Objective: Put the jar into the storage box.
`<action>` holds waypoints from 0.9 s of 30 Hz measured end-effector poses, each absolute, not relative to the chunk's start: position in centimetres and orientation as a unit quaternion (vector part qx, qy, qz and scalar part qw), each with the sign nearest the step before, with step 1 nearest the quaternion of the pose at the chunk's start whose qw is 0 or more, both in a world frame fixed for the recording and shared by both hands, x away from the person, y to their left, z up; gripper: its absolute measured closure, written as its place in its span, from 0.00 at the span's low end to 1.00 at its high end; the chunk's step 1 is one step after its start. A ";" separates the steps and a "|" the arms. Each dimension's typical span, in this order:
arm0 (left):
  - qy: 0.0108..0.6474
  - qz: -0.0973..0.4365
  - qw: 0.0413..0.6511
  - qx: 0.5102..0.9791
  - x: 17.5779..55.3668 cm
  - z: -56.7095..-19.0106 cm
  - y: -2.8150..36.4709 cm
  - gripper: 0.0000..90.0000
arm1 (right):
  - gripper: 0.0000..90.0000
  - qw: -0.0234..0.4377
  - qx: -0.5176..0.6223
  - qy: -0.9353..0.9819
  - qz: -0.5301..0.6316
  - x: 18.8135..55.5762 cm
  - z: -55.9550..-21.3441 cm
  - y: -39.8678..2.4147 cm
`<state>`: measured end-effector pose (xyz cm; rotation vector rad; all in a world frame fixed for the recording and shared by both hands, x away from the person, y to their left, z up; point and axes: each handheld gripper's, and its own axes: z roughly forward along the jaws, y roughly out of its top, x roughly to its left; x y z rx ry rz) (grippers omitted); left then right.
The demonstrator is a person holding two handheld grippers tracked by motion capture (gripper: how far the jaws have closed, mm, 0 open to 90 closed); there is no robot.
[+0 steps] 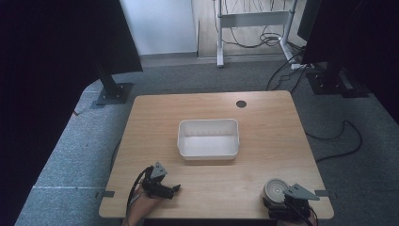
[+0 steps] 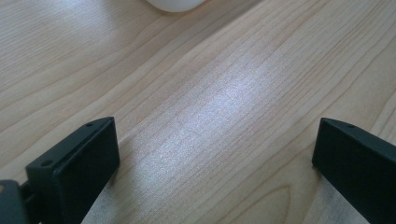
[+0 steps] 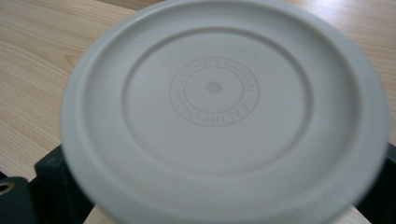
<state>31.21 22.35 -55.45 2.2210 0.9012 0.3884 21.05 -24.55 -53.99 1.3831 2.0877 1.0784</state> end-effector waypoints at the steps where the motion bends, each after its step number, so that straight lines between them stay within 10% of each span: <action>1: 0.348 0.150 0.349 0.857 31.2 -55.4 22.4 0.00 | 0.03 0.204 0.497 0.749 0.388 21.1 -54.0 -24.5; 27: 0.347 0.150 0.348 0.858 31.2 -55.4 22.3 0.00 | 0.10 0.242 0.498 0.743 0.376 21.0 -53.2 -23.8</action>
